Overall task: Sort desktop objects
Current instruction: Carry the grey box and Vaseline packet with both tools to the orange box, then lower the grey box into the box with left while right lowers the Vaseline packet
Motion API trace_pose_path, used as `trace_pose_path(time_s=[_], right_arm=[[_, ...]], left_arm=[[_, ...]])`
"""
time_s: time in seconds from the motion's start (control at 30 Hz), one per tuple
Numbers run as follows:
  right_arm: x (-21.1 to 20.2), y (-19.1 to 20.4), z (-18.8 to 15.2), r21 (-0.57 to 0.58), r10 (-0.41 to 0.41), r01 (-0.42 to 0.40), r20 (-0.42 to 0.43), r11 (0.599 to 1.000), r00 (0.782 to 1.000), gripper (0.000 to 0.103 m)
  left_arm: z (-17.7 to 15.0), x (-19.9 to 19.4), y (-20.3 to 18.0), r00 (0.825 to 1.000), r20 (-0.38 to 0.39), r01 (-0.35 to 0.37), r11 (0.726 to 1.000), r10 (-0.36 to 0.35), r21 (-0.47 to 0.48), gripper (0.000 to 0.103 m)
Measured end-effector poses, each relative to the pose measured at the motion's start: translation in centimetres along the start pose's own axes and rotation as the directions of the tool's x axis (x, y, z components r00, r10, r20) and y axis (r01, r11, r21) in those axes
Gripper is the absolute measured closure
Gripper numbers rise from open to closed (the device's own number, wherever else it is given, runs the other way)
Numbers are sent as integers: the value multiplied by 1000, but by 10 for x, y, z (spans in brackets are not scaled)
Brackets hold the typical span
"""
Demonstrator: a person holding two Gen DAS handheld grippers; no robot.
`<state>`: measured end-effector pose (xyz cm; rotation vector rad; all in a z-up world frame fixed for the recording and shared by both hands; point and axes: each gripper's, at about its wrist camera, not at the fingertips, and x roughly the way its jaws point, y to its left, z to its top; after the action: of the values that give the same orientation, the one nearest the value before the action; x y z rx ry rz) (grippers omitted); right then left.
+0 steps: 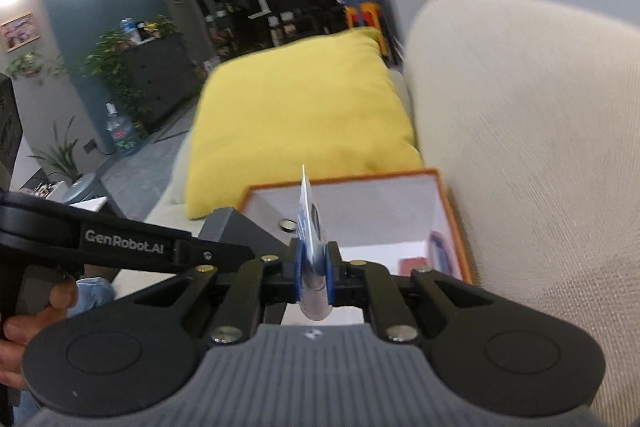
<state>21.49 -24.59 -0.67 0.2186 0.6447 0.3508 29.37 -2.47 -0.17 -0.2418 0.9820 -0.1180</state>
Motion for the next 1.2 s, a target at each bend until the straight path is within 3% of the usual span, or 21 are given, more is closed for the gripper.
trace_pose_path(time_s=[0.23, 0.4, 0.77, 1.2], right_arm=[[28, -18, -10, -15, -18, 17, -82, 1000, 997, 92], [37, -26, -15, 0, -40, 40, -116, 999, 992, 92], [46, -21, -22, -94, -135, 123, -132, 988, 982, 90], [38, -28, -24, -77, -114, 105, -127, 992, 985, 86]], left_arm=[[2, 46, -3, 995, -93, -34, 999, 36, 23, 66], [6, 63, -4, 994, -105, -29, 1000, 29, 2, 66], [0, 94, -13, 993, -103, -65, 997, 61, -39, 66], [-4, 97, -2, 989, -146, -44, 987, 21, -156, 64]])
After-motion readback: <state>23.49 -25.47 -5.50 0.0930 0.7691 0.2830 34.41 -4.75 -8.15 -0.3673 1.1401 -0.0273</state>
